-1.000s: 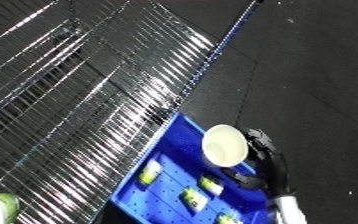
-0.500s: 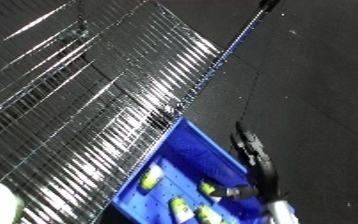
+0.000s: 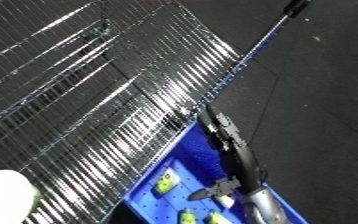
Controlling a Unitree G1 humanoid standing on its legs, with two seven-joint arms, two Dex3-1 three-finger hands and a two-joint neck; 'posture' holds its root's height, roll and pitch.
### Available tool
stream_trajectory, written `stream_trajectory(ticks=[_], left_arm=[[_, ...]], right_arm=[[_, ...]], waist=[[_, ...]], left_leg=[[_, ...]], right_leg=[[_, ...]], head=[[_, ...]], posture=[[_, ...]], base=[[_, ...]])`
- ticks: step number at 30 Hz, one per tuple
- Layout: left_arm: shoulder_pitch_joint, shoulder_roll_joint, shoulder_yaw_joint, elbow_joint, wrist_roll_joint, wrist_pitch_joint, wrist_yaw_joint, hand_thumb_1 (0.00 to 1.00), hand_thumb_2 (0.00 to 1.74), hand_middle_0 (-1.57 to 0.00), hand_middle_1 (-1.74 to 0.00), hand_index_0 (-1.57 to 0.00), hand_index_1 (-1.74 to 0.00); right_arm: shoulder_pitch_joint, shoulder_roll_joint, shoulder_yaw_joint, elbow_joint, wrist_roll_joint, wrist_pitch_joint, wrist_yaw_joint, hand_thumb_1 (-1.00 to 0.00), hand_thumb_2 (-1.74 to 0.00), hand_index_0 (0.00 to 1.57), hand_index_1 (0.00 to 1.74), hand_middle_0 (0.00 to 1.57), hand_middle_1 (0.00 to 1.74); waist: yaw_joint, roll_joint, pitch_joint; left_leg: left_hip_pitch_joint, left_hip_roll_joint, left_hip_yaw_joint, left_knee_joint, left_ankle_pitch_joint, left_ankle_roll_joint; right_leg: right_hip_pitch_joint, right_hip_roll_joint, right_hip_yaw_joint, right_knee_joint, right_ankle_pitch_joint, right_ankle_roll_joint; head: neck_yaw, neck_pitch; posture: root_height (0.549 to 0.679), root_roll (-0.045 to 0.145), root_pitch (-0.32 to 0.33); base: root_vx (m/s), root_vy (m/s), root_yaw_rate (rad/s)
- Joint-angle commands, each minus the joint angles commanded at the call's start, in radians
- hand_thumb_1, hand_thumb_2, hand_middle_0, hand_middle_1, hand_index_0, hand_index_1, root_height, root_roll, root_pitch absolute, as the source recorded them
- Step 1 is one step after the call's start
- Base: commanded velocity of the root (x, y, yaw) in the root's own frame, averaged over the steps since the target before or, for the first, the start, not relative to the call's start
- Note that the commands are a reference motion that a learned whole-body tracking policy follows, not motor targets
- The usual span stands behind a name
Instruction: Pick up the object and place it into the box
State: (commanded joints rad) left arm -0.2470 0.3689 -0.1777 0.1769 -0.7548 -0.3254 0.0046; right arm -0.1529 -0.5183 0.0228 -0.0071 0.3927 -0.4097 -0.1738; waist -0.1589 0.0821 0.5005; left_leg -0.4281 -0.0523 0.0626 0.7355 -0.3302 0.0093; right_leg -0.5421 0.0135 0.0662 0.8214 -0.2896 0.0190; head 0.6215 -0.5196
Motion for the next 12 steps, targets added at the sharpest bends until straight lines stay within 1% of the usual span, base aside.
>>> stream_trajectory(ticks=[3, 6, 12], left_arm=[[-0.010, -0.009, -0.006, 0.019, 0.007, 0.006, -0.009, 1.00, 1.74, -1.57, -1.74, -1.57, -1.74], [-0.017, -0.017, -0.007, 0.034, 0.015, 0.008, -0.013, 1.00, 1.74, -1.57, -1.74, -1.57, -1.74], [-0.023, -0.019, -0.006, 0.039, 0.017, 0.025, -0.008, 1.00, 1.74, -1.57, -1.74, -1.57, -1.74]], right_arm=[[-0.043, -0.004, 0.019, 0.001, -0.010, 0.029, 0.023, 0.00, 0.00, 0.00, 0.00, 0.00, 0.00], [-0.084, 0.004, 0.036, 0.016, -0.021, 0.048, 0.049, 0.00, 0.00, 0.00, 0.00, 0.00, 0.00], [-0.149, 0.026, 0.074, 0.041, -0.060, 0.086, 0.085, 0.00, 0.00, 0.00, 0.00, 0.00, 0.00]], waist=[[0.016, -0.003, -0.004], [0.031, -0.004, -0.008], [0.061, -0.004, -0.008]], left_leg=[[-0.003, -0.003, -0.006, 0.011, 0.000, -0.0029], [-0.008, -0.007, -0.011, 0.023, 0.000, -0.0045], [-0.020, -0.016, -0.024, 0.041, 0.006, -0.0070]], right_leg=[[0.003, -0.0091, -0.007, -0.003, 0.006, 0.0008], [0.005, -0.0160, -0.014, 0.000, 0.009, 0.0009], [0.007, -0.0251, -0.028, 0.016, 0.005, -0.0029]], head=[[-0.045, -0.015], [-0.090, -0.043], [-0.162, -0.087]], posture=[[0.631, 0.102, 0.024], [0.631, 0.102, 0.016], [0.629, 0.103, 0.002]], base=[[0.029, -0.040, 0.154], [0.042, -0.027, 0.140], [0.039, -0.019, 0.155]])
